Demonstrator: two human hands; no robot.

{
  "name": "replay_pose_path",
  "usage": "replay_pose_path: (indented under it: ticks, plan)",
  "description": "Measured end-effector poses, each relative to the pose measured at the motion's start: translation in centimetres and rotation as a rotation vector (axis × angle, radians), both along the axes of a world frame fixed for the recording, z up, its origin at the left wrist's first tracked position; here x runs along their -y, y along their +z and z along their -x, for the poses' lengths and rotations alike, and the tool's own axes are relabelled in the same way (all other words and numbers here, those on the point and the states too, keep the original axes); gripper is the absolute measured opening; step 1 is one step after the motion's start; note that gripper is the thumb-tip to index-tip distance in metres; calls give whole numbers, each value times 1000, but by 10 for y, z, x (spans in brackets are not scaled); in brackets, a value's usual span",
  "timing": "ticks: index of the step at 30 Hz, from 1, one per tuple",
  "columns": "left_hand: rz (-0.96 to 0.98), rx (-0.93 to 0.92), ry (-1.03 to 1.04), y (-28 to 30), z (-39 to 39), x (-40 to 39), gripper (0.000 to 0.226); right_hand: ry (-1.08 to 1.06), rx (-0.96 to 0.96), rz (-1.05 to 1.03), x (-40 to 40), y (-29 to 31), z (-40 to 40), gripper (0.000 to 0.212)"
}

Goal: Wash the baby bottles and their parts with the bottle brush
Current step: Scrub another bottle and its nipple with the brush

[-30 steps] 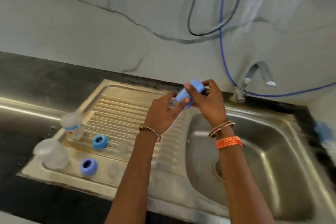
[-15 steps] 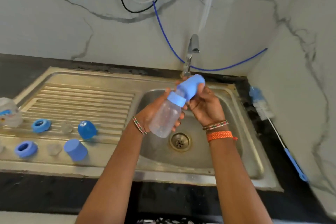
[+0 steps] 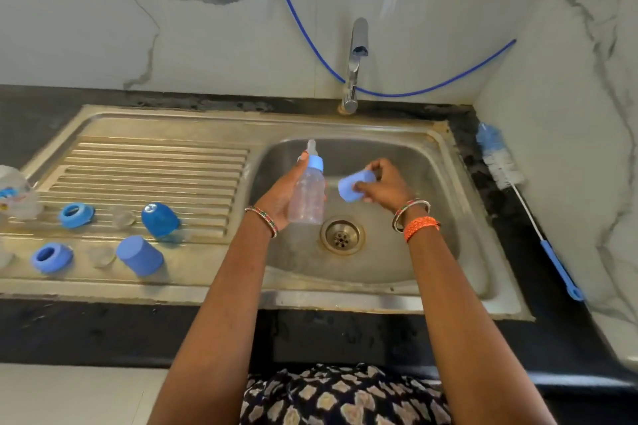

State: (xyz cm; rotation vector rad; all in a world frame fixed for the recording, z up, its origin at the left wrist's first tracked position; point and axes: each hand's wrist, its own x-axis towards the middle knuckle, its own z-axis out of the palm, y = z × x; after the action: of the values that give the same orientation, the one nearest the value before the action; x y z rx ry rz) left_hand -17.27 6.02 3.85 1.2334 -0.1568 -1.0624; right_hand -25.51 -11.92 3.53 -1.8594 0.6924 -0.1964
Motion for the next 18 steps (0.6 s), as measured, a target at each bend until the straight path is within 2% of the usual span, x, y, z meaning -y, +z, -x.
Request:
replay_pose_path:
  ticks: [2, 3, 5, 9, 12, 15, 17, 18]
  plan:
    - [-39, 36, -35, -8, -2, -3, 39, 245, -366, 406, 3, -26, 1, 32]
    - [-58, 57, -64, -11, -2, -3, 40, 361, -496, 519, 0, -37, 2, 34]
    - [-98, 94, -109, -18, -1, -1, 39, 565, -654, 609, -12, -58, 4, 46]
    - [-168, 159, -108, -25, 0, 2, 12, 763, -778, 623, -32, -84, -3, 58]
    - [-179, 189, -122, -29, -3, 0, 15, 797, -841, 640, -37, -104, -2, 70]
    - [-218, 249, -150, -32, -4, -1, 20, 779, -810, 593, -42, -113, 4, 65]
    - [-244, 312, -128, -34, -3, -1, 23, 771, -795, 551, -41, -105, 4, 72]
    - [-252, 346, -92, -34, -2, -1, 24, 739, -765, 522, -39, -96, 1, 68]
